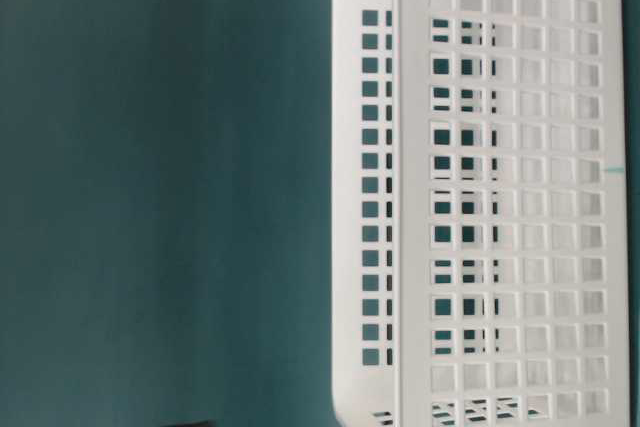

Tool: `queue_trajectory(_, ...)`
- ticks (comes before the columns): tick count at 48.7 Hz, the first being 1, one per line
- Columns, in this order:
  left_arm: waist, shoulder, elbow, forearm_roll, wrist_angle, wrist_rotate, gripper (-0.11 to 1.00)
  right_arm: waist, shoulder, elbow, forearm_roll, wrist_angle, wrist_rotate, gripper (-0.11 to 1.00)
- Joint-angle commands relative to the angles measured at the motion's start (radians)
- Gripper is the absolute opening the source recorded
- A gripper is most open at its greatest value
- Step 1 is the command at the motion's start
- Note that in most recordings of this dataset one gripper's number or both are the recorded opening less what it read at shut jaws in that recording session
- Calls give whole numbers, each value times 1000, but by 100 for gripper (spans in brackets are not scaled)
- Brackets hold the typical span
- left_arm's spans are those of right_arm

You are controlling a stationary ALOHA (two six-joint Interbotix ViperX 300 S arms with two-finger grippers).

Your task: Lift the white basket with both hands.

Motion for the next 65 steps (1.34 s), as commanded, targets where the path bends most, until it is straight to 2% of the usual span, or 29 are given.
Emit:
queue_trajectory(1,8,-40,-15,3,-3,17,95,0,-35,-2,-8,-11,-23,94)
queue_trajectory(10,0,-127,-11,3,-8,84,95,15,-114,18,-8,-89,-109,94)
queue_trajectory(21,-5,-212,-11,3,-51,252,95,67,-183,40,-11,-284,-279,94)
queue_trajectory(28,-9,-238,-11,3,-101,348,95,100,-204,41,-55,-397,-410,93)
queue_trajectory(33,-18,-252,-9,3,-141,416,95,120,-212,41,-80,-442,-476,93)
queue_trajectory(53,-49,-359,-6,3,-170,681,94,141,-360,61,-169,-479,-713,93)
queue_trajectory(59,-51,-394,-8,3,-170,723,94,143,-416,75,-169,-474,-788,93)
queue_trajectory(65,-51,-423,-8,3,-170,736,94,144,-453,101,-169,-472,-816,93)
